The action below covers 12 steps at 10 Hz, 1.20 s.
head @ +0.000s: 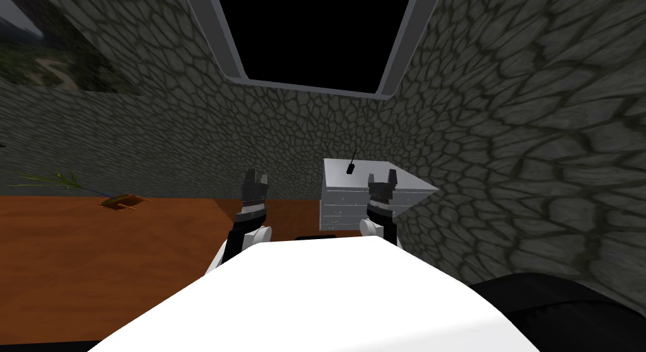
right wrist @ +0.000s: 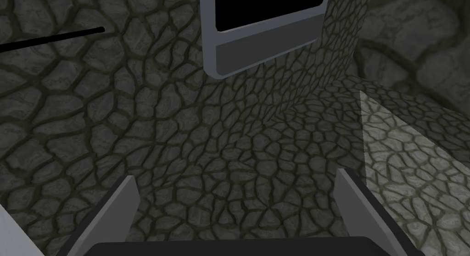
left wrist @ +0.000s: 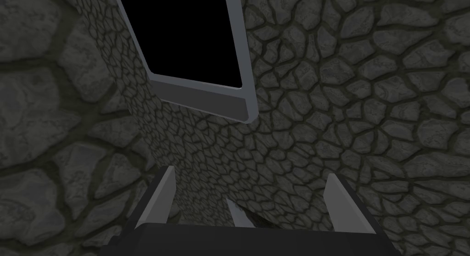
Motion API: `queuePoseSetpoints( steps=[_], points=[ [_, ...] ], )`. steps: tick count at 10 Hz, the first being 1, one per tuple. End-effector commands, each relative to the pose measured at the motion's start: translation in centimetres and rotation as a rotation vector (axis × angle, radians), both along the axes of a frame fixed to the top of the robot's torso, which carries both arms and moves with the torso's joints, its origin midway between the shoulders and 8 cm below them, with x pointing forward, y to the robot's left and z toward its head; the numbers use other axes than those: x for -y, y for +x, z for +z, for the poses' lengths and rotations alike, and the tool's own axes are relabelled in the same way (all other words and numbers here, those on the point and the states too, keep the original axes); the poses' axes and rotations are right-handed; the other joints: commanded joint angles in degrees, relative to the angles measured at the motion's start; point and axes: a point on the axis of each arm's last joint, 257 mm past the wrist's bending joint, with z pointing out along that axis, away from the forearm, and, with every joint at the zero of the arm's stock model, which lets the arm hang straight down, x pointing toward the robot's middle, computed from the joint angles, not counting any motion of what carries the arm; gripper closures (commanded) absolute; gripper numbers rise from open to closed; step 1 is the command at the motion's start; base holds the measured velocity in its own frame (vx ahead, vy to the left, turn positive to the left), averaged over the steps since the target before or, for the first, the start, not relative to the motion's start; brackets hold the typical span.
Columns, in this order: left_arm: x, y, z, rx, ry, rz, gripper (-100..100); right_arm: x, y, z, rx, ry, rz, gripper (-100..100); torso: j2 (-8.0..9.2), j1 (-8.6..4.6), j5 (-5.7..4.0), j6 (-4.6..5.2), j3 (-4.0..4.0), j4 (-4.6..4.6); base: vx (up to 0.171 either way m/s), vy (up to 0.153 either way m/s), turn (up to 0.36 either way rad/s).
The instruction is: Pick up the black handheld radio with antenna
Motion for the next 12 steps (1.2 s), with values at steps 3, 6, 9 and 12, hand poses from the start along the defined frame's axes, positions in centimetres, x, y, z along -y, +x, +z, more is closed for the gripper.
queuePoseSetpoints(
  steps=[3, 6, 9, 12],
  points=[
    [0.0, 0.0, 0.0, 0.0, 0.0, 0.0, 0, -0.4, 0.4, -0.6, -0.039, -0.115, 0.022, -100, 0.07, 0.13, 0.03, 0.0, 0.04, 0.01, -0.017, 0.044, -0.023],
    [0.0, 0.0, 0.0, 0.0, 0.0, 0.0, 0, -0.5, 0.8, -1.3, -0.073, -0.207, 0.031, -100, 0.08, 0.21, 0.05, 0.0, 0.05, 0.02, -0.021, 0.063, -0.021],
    [0.0, 0.0, 0.0, 0.0, 0.0, 0.0, 0, -0.3, 1.2, -2.3, -0.112, -0.301, 0.032, -100, 0.12, 0.36, 0.08, 0.0, 0.07, 0.03, -0.027, 0.089, -0.032],
    [0.0, 0.0, 0.0, 0.0, 0.0, 0.0, 0, 0.5, 1.7, -3.9, -0.174, -0.442, 0.02, -100, 0.08, 0.36, 0.08, 0.0, 0.05, 0.02, -0.026, 0.099, -0.033]
  ],
)
